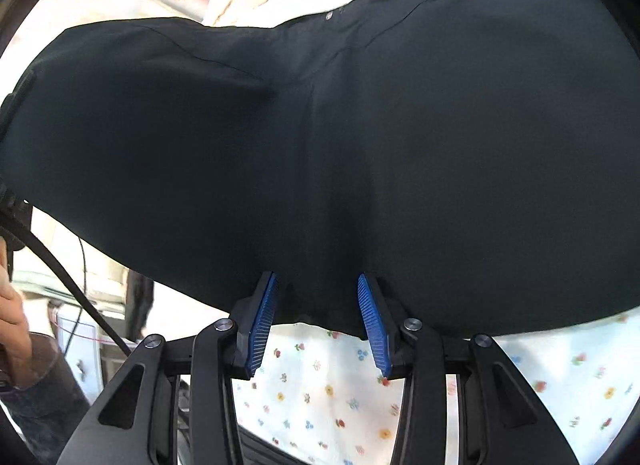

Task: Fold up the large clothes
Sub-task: 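Lift the hem with both grippers and fold it over toward the collar, then open both grippers and release the folded jacket on the sheet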

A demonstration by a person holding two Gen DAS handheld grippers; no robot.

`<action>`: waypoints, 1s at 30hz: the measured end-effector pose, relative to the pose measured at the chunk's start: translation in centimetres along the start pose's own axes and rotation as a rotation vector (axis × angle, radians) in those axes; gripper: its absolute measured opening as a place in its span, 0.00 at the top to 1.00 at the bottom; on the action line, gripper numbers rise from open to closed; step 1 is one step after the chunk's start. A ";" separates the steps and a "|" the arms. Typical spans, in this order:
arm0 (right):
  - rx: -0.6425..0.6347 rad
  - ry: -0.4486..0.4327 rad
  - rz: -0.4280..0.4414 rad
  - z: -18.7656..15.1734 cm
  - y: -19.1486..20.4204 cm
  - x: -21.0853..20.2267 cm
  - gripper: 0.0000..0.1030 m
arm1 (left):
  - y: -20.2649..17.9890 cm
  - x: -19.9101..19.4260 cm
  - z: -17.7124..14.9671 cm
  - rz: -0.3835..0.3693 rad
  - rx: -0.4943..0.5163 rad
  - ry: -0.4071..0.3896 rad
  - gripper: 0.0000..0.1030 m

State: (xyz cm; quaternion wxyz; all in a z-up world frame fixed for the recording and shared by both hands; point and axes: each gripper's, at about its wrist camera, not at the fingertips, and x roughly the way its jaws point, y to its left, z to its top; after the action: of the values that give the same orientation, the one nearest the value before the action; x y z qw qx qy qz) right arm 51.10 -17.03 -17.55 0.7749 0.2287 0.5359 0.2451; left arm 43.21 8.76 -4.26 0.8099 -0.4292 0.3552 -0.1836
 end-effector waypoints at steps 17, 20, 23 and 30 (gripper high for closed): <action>0.185 -0.311 -0.044 0.6 -13.6 -14.0 0.48 | -6.3 12.4 -4.2 0.029 0.103 0.204 0.85; 0.240 -0.342 -0.061 0.0 -17.0 -15.7 0.48 | -6.4 15.8 -6.0 0.060 0.108 0.265 0.85; 0.289 -0.366 -0.068 -1.2 -18.9 -16.7 0.48 | -6.3 18.3 -7.6 0.091 0.107 0.312 0.85; 0.367 -0.416 -0.082 -3.4 -20.8 -17.5 0.48 | -7.3 22.0 -12.1 0.138 0.148 0.395 0.85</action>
State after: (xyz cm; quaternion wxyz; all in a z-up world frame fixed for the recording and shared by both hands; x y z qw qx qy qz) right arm 45.37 -43.77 -18.85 0.8230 0.3889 0.4096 0.0603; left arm 49.38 -15.41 -12.00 0.7646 -0.2989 0.5209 -0.2340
